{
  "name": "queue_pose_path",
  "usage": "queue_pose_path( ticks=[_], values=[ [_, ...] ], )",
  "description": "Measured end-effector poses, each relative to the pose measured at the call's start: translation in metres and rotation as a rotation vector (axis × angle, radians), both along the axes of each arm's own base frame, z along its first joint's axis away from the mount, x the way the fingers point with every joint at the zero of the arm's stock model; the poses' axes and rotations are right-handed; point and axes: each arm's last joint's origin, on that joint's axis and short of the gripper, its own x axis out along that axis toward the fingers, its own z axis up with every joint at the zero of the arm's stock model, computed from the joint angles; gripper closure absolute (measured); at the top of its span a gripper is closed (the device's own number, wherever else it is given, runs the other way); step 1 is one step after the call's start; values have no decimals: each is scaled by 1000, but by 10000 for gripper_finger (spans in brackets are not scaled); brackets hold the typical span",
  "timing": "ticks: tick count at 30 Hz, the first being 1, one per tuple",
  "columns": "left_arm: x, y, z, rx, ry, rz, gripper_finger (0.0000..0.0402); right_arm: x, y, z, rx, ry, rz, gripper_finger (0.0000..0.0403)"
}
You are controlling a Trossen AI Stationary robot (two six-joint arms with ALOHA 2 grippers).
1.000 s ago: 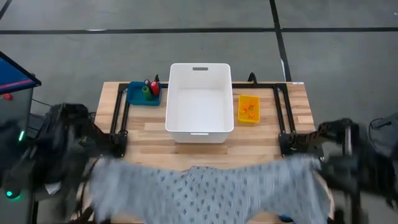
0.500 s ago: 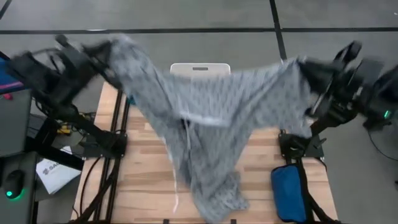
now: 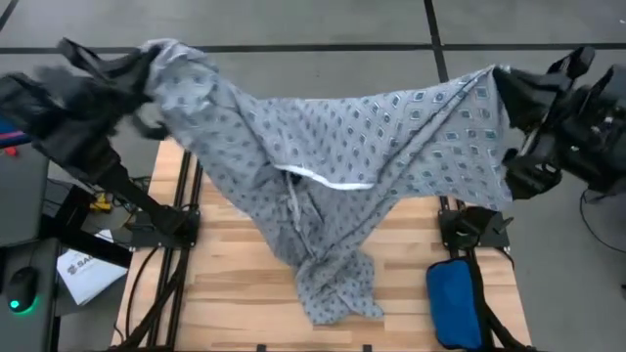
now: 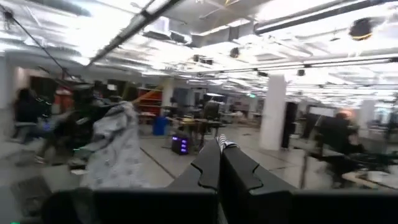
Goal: Pick & place medical supplies in basket/bin
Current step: Put the gray patient gown into the white bin
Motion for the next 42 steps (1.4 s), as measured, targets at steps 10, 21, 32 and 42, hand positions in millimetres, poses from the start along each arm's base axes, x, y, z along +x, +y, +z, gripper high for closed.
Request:
queue_pose_path(
  ticks=[10,21,32,42],
  values=[
    [2,-66,-18,-61,129,-305,401,10,62,-14,-11,28,165,403],
    [-3,-61,-14,-119,79,-312,401,16,58,-14,-17,48,116,403],
    [46,-71,-28,-113,124,-142,401,45,56,-23,-22,96,-8,403],
    [23,-121,-31,-109,75,-418,401,16,97,-24,67,-17,259,403]
  ],
)
